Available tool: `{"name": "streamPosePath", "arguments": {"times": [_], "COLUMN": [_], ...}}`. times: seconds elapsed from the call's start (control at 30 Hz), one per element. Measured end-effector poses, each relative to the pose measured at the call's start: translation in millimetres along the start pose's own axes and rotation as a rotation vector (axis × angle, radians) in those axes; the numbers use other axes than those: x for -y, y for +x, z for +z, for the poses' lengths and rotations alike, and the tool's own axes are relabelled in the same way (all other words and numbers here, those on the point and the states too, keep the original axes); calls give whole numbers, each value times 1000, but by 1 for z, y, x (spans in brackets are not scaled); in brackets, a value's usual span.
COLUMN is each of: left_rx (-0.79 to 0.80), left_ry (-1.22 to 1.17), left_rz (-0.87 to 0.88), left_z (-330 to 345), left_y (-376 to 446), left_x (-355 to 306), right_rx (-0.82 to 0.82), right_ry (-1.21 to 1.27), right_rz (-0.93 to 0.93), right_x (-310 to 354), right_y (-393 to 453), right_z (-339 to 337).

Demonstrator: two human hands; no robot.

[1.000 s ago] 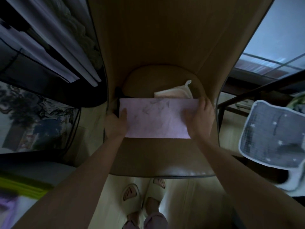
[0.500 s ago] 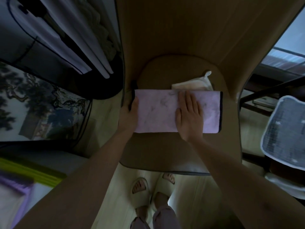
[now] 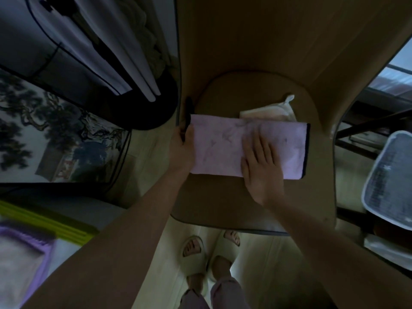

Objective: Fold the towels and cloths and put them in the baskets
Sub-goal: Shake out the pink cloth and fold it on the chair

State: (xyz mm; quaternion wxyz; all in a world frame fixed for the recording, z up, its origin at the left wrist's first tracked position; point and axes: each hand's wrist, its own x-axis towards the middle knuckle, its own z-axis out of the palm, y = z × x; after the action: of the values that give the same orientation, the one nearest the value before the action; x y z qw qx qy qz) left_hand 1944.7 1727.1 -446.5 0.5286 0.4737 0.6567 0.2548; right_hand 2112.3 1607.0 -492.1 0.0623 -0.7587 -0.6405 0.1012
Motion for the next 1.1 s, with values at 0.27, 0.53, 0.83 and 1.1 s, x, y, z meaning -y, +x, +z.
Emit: {"name": "streamPosePath", "arguments": {"times": [0.27, 0.53, 0.83, 1.1], "left_rx": [59, 329, 602, 410], "left_ry": [-9, -26, -71, 465], "left_rz": [-12, 50, -23, 437], "left_z": [2, 6, 101, 94], "left_y": [2, -35, -62, -14], "left_x": [0, -62, -68, -57], "right_rx": [119, 187, 146, 74], "right_ry": [-66, 1488, 1501, 871], "right_rz": [12, 716, 981, 828], "right_x": [5, -15, -74, -67], "right_y": [-7, 14, 7, 23], "right_z": [15, -99, -124, -86]}}
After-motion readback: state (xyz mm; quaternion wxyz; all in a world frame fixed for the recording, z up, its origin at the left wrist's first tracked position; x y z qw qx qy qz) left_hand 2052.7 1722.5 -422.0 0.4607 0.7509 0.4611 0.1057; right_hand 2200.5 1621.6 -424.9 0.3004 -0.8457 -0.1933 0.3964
